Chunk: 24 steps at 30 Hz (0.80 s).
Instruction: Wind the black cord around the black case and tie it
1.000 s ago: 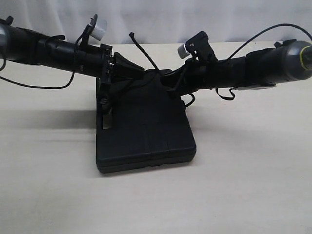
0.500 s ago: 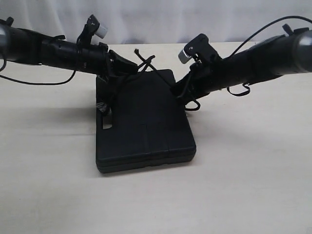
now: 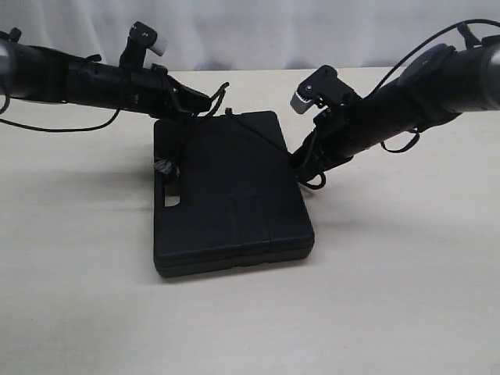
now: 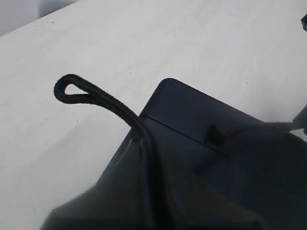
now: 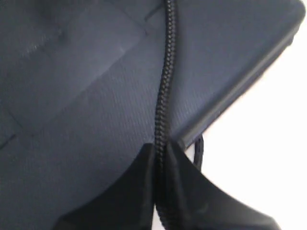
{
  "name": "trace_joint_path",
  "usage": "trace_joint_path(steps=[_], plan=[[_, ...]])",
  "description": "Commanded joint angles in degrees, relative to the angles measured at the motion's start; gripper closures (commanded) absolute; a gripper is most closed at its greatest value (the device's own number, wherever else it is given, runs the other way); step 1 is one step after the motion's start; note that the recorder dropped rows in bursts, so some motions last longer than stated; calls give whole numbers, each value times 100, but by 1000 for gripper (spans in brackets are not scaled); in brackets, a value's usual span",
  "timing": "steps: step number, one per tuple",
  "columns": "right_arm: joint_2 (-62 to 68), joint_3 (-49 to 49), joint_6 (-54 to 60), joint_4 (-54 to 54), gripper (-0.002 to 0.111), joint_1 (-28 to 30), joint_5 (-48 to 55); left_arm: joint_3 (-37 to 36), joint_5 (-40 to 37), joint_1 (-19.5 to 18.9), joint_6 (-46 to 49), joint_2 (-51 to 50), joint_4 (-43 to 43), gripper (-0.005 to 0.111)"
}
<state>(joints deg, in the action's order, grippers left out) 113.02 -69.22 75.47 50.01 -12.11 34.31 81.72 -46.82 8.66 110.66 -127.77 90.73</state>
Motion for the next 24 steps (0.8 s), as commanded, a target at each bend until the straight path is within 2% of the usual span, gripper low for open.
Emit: trace_joint_path(steps=[1,5,9,14,18,24], plan=[[-55,-9,-264,-118,104,-6,-217,43,-524,3,599,22,126,107],[-55,-9,-180,-82,104,-6,-215,43,-915,3,1219,33,-122,107],[-55,-9,-144,-39,104,-6,-5,43,-641,3,1219,56,-131,107],[-55,-9,423,511,104,-6,330,43,-81,40,1219,258,-368,107],[-55,-9,508,626,104,-6,318,33,956,342,1219,530,-803,107],[-55,-9,508,745,104,-6,100,33,1506,815,1219,629,-1239,107]])
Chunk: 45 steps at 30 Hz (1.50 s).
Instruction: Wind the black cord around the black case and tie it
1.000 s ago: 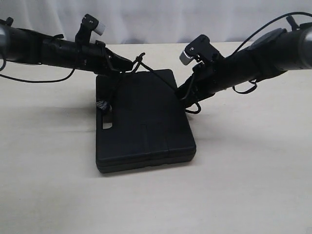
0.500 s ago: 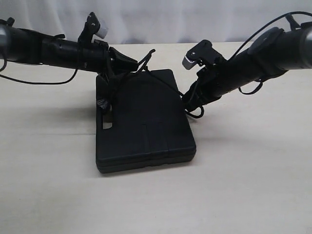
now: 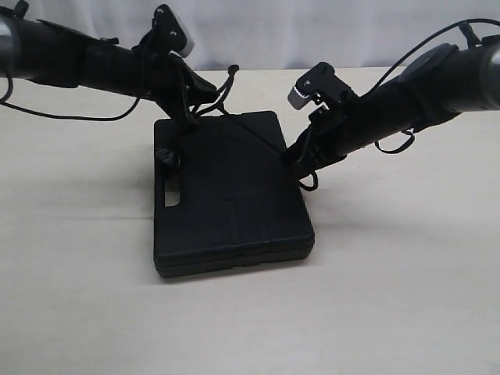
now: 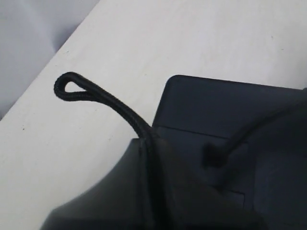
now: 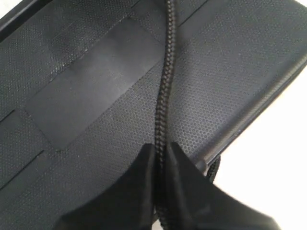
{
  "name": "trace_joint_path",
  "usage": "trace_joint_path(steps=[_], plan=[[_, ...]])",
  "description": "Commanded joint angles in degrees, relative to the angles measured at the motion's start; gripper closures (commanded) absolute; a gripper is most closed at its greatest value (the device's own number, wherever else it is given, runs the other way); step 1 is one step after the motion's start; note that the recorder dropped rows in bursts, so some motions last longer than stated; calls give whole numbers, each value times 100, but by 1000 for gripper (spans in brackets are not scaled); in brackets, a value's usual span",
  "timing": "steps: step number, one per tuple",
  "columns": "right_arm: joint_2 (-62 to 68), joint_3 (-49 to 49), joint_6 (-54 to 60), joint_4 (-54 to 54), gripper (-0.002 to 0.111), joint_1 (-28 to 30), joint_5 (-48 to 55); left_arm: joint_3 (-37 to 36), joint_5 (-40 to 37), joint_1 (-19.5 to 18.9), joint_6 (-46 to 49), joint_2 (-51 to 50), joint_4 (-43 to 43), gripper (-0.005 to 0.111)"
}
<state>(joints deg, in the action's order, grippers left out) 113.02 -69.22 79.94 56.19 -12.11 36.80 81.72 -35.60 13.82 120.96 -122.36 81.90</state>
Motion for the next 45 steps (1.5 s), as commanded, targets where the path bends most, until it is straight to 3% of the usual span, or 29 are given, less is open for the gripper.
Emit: trace_joint_path(steps=[1,20,31,37,45], plan=[[-55,-9,61,140,104,-6,-195,33,494,346,189,89,-397,107],[-55,-9,-199,289,104,-6,-1230,-100,358,420,175,327,-536,107],[-55,-9,-364,288,104,-6,-1255,-100,531,420,175,327,-441,107],[-55,-9,-1079,313,104,-19,-1192,-100,585,420,175,327,-441,107],[-55,26,-1649,289,104,-580,-1709,-100,599,420,175,327,-429,107]])
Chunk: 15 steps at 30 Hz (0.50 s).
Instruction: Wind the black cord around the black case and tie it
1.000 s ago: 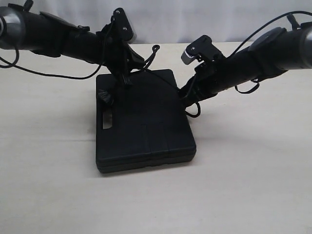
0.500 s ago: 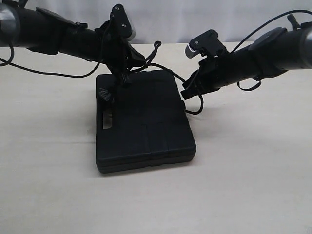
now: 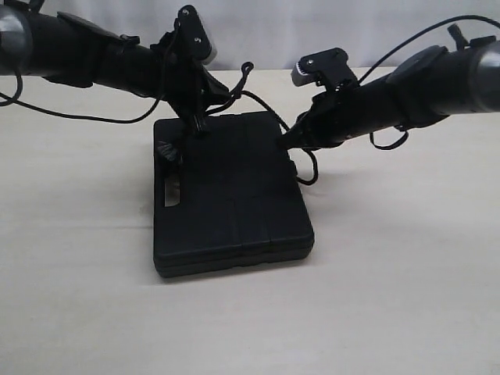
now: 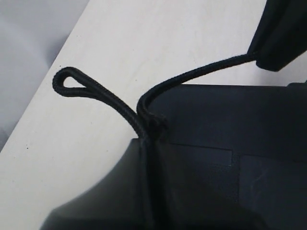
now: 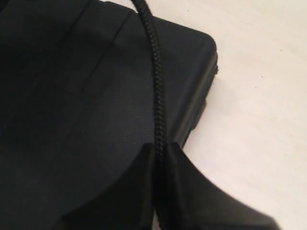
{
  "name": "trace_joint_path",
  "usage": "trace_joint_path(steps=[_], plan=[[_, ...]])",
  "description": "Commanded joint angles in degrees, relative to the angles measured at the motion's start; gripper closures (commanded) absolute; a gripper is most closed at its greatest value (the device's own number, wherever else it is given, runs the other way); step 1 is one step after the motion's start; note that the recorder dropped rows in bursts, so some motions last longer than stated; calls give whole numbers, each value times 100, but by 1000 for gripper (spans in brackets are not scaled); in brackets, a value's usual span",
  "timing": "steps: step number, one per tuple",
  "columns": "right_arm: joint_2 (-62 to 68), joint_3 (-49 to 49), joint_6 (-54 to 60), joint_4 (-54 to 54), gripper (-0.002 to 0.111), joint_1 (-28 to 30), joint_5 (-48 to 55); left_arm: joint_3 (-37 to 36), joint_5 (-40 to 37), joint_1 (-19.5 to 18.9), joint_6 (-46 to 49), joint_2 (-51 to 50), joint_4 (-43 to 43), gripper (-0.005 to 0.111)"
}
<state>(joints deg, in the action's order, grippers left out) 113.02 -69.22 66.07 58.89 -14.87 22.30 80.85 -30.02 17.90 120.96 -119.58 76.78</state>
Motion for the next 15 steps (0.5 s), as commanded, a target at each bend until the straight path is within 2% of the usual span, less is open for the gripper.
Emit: trace_joint_path(steps=[1,8,10,15], plan=[[-55,26,-266,-4,104,-403,-357,-13,25,13,175,48,82,107],[-55,26,20,-445,104,-732,-398,-13,168,183,175,48,-241,107],[-55,26,156,-521,104,-719,-209,-17,504,253,175,48,-241,107],[-106,26,-236,-1538,104,-696,322,-85,1029,287,172,48,-229,107]])
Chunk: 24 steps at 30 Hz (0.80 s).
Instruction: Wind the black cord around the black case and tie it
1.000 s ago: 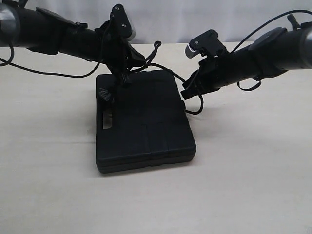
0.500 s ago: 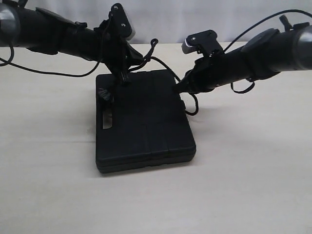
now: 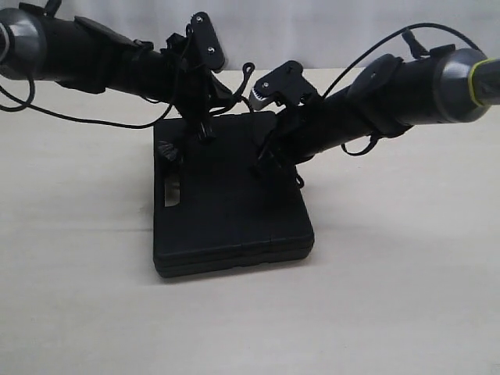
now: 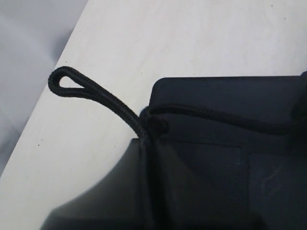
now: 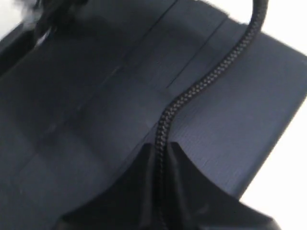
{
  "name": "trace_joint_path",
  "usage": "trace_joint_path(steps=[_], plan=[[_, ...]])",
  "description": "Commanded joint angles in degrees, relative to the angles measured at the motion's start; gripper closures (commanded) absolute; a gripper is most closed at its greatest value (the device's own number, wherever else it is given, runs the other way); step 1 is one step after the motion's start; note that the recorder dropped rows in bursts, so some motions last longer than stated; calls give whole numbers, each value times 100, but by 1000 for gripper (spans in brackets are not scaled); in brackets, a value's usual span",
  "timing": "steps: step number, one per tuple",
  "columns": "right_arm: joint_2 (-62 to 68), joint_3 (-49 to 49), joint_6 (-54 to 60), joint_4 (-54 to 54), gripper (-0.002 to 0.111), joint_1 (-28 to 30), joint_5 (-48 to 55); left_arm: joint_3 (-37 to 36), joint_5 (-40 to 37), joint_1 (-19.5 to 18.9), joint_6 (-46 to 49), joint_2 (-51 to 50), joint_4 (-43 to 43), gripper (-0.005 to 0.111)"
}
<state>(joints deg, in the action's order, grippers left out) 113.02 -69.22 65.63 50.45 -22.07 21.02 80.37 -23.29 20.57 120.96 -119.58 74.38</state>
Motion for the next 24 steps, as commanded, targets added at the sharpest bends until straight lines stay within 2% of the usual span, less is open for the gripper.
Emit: trace_joint_path(steps=[1,10,12,16,21,22,24], plan=[[-118,26,-192,-798,104,25,525,-37,357,19,172,48,11,107],[-178,26,-203,-744,104,25,521,-37,-51,29,172,48,-25,107],[-202,26,-321,-744,104,25,485,-37,-64,29,172,48,-256,107],[-211,26,-137,-785,104,25,1071,-37,-21,29,172,27,-326,107],[-211,26,-458,-918,104,25,527,-37,-328,29,172,27,-433,107],[-211,26,-536,-946,103,25,360,-37,-338,29,172,27,-433,107],[-211,26,-551,-946,93,25,264,-37,-390,29,172,27,-433,107]])
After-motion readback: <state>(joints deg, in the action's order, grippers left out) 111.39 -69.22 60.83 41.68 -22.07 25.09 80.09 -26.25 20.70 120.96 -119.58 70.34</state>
